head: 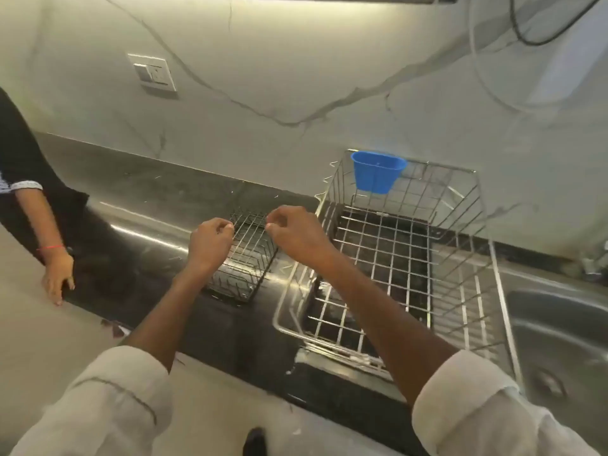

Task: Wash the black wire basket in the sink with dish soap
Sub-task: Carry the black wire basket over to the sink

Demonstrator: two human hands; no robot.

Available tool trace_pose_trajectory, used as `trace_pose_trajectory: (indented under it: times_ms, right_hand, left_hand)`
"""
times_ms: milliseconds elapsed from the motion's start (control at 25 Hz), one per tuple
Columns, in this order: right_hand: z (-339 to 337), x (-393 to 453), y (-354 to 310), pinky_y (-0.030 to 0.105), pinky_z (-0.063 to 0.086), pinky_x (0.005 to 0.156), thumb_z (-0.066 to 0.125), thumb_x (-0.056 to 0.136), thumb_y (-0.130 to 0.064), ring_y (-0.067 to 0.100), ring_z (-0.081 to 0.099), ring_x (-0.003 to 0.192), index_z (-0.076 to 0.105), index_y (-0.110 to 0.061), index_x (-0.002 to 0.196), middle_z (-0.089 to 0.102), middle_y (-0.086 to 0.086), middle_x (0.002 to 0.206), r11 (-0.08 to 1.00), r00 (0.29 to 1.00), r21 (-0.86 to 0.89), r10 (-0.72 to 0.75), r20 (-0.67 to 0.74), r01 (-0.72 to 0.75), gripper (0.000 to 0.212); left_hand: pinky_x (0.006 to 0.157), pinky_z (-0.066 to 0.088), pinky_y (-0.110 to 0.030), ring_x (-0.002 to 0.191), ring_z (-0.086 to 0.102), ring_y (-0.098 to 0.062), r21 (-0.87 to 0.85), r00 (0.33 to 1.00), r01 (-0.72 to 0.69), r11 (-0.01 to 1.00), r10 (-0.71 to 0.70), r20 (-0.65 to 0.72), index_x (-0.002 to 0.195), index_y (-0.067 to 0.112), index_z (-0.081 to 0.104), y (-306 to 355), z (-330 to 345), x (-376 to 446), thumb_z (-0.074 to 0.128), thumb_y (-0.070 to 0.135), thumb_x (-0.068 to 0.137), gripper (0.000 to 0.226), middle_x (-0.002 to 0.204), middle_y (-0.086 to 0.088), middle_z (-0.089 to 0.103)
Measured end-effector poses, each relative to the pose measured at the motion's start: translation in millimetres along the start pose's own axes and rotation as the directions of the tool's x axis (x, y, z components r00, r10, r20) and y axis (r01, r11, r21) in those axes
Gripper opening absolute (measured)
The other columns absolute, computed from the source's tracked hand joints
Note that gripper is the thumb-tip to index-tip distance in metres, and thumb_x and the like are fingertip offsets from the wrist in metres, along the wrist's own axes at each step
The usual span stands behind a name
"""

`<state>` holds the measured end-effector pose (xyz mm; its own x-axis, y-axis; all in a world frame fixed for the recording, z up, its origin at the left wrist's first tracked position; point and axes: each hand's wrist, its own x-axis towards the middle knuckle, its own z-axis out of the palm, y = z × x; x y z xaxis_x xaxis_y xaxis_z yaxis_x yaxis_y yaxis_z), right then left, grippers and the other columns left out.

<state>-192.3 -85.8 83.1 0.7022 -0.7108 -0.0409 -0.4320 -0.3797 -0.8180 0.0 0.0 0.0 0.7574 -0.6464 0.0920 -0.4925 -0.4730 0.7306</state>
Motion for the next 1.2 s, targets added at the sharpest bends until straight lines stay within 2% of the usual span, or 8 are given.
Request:
trace_pose_trajectory:
  times_ms: [120,240,280,400,640,760,1000,1200]
  right_hand:
    - [68,51,-15,0.034,0.057,0.076,0.063,0.091,-0.02,0.02,0.068,0.084,0.075,-0.002,0.097,0.076,0.014,0.098,0.963,0.968,0.104,0.247,0.031,-0.249,0.022]
    - [125,87,-11,0.028,0.037,0.056,0.059,0.088,-0.014,0.018,0.049,0.064,0.059,-0.007,0.074,0.056,0.008,0.069,0.869,0.876,0.131,0.483,-0.018,-0.477,0.016]
    - [141,93,-6,0.027,0.038,0.058,0.06,0.089,-0.015,0.02,0.055,0.071,0.062,-0.007,0.087,0.059,0.007,0.078,0.832,0.838,0.141,0.545,-0.021,-0.537,0.009]
    - [177,104,14,0.032,0.048,0.083,0.062,0.092,-0.017,0.033,0.062,0.117,0.035,-0.008,0.148,0.06,0.016,0.133,0.711,0.719,0.231,0.692,-0.064,-0.664,0.063]
    - [192,105,23,0.03,0.047,0.056,0.058,0.088,-0.004,0.021,0.06,0.082,0.034,-0.028,0.129,0.055,0.002,0.098,0.706,0.715,0.346,0.688,-0.125,-0.618,0.053]
    - [180,107,16,0.04,0.065,0.069,0.063,0.084,-0.007,0.025,0.064,0.097,0.038,-0.031,0.121,0.055,0.001,0.11,0.713,0.725,0.393,0.673,-0.147,-0.581,0.051]
    - [74,86,-33,0.042,0.066,0.07,0.057,0.095,0.01,0.032,0.072,0.096,0.045,-0.017,0.134,0.063,0.012,0.123,0.528,0.859,0.806,0.51,-0.05,-0.267,0.049]
    - [-11,31,-66,0.042,0.066,0.073,0.05,0.094,0.017,0.036,0.075,0.094,0.046,-0.015,0.134,0.068,0.014,0.123,0.468,0.928,0.878,0.363,-0.088,-0.1,0.051]
  left_hand:
    - [0.098,0.055,-0.046,0.113,0.066,-0.029,0.044,0.99,0.106,0.993,-0.11,0.088,0.129,0.005,0.069,-48,-2,40,0.06,0.023,0.1,0.036,0.124,-0.013,0.072]
    - [0.103,0.051,-0.047,0.119,0.06,-0.03,0.084,0.94,0.211,0.974,-0.225,0.257,0.143,0.007,0.056,-86,5,65,0.06,0.032,0.102,0.048,0.138,-0.014,0.063]
    - [0.102,0.05,-0.044,0.119,0.059,-0.031,0.075,0.925,0.223,0.972,-0.235,0.298,0.143,0.007,0.055,-97,8,73,0.059,0.034,0.104,0.048,0.139,-0.015,0.063]
    - [0.108,0.049,-0.046,0.124,0.059,-0.031,-0.068,0.882,0.307,0.949,-0.257,0.396,0.144,0.012,0.054,-122,14,76,0.06,0.037,0.106,0.046,0.14,-0.014,0.062]
    - [0.075,0.048,-0.037,0.08,0.053,-0.021,-0.292,0.889,0.309,0.905,-0.166,0.428,0.126,0.024,0.057,-131,8,66,0.067,0.027,0.102,0.026,0.087,-0.005,0.058]
    - [0.073,0.047,-0.036,0.082,0.052,-0.022,-0.273,0.887,0.257,0.927,-0.114,0.447,0.12,0.021,0.057,-107,-9,71,0.076,0.028,0.096,0.031,0.091,-0.007,0.06]
    - [0.079,0.05,-0.035,0.097,0.063,-0.022,-0.25,0.915,-0.005,0.968,0.106,0.39,0.122,0.026,0.059,1,-84,98,0.077,0.036,0.096,0.033,0.108,-0.008,0.065]
    - [0.087,0.045,-0.038,0.108,0.062,-0.024,-0.249,0.933,-0.091,0.964,0.17,0.318,0.118,0.014,0.063,107,-108,76,0.077,0.028,0.094,0.032,0.116,-0.006,0.066]
